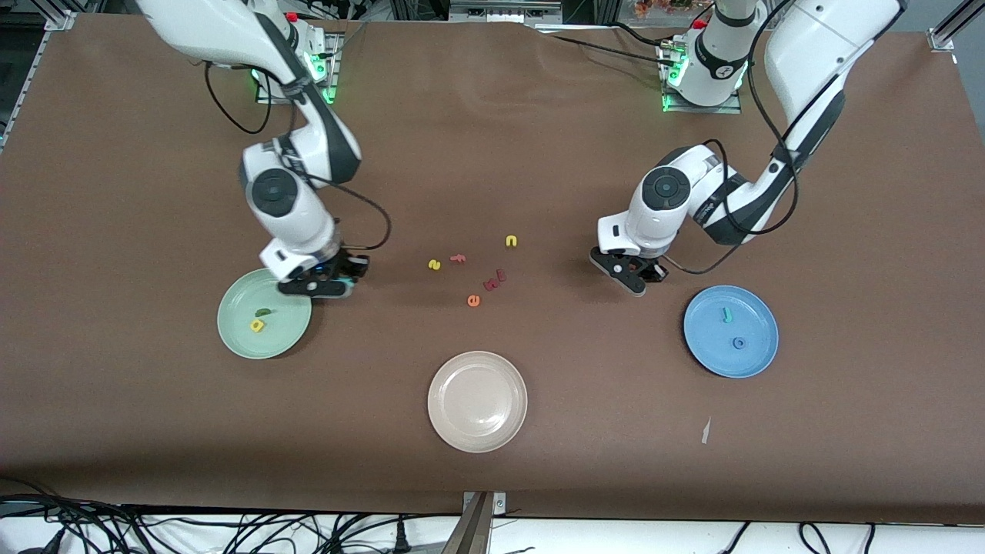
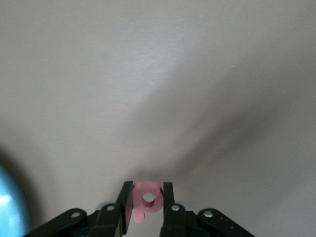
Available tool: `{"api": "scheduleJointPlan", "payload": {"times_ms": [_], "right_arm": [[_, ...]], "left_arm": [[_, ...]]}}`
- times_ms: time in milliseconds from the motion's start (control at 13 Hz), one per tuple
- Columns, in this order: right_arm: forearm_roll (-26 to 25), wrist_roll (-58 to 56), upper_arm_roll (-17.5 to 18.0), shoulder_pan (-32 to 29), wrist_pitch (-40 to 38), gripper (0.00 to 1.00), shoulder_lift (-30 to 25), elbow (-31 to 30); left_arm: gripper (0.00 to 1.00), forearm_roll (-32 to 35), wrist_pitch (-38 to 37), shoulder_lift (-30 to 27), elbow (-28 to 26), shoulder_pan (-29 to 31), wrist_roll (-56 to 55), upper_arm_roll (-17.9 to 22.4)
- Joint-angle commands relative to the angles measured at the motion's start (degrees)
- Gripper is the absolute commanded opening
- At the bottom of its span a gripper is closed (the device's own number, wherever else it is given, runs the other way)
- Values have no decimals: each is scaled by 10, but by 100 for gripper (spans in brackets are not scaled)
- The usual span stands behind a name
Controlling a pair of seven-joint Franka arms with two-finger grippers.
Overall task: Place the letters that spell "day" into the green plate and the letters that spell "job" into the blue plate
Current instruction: 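Place the teal y on the green plate and pink p on the blue plate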
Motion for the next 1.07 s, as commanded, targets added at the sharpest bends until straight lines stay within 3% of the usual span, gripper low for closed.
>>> {"api": "scheduleJointPlan", "payload": {"times_ms": [0, 77, 153, 230, 383, 690, 767, 844, 997], "right_arm": [[-9, -114, 7, -65, -14, 29, -21, -3], [-8, -152, 6, -84, -15, 30, -22, 0], [-7, -169, 4, -100, -16, 54, -24, 0], [-1, -169, 3, -106, -24, 100, -29, -1], [6, -152, 3, -106, -36, 100, -40, 7], [10, -102, 6, -106, -163, 100, -83, 58], [10, -101, 7, -106, -213, 100, -94, 81], [10, -101, 7, -106, -264, 100, -104, 112], [11, -101, 7, -106, -344, 100, -130, 158]], "left_arm": [[0, -32, -97, -19, 66, 5, 131, -2], [0, -46, -120, -18, 91, 10, 184, 0], [0, -49, -132, -15, 109, 22, 242, 3], [0, -51, -133, -5, 127, 49, 314, 2], [0, -66, -133, 13, 160, 81, 437, 3], [0, -60, -129, 64, 203, 105, 556, 4], [56, -70, -129, 68, 207, 107, 567, 4], [100, -72, -129, 69, 207, 116, 570, 4], [100, -103, -131, 67, 208, 120, 569, 4]]}}
